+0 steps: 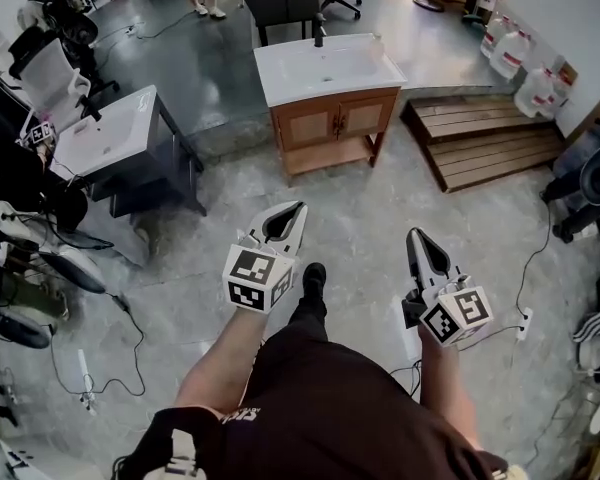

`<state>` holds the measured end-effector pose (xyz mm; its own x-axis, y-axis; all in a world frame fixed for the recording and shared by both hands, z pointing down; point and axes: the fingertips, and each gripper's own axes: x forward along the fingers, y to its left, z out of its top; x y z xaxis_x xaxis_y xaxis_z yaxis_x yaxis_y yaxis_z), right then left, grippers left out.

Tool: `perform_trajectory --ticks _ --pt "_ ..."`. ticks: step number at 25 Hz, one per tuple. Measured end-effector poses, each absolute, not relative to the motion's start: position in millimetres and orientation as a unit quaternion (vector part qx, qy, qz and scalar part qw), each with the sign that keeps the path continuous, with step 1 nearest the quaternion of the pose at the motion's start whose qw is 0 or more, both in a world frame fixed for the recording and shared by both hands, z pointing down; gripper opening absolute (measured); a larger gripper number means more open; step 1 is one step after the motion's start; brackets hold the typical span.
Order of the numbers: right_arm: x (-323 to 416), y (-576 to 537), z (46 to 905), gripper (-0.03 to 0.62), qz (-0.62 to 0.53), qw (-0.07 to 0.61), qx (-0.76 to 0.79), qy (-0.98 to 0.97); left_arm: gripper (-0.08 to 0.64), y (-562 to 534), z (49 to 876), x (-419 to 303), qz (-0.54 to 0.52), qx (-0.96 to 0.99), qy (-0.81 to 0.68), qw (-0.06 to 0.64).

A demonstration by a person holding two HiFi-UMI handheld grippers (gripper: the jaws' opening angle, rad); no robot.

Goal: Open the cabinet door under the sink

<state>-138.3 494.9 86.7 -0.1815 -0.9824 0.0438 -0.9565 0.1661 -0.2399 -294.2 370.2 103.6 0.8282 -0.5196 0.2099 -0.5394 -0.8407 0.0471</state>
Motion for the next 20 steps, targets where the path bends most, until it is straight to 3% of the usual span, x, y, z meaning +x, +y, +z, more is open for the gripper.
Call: perform_trajectory --ticks 20 --pt "-40.0 192.4 125.3 0.014 -0.176 0.02 -0.643 0.745 0.02 56.8 125.4 -170.4 0.105 0.961 -0.246 0.067"
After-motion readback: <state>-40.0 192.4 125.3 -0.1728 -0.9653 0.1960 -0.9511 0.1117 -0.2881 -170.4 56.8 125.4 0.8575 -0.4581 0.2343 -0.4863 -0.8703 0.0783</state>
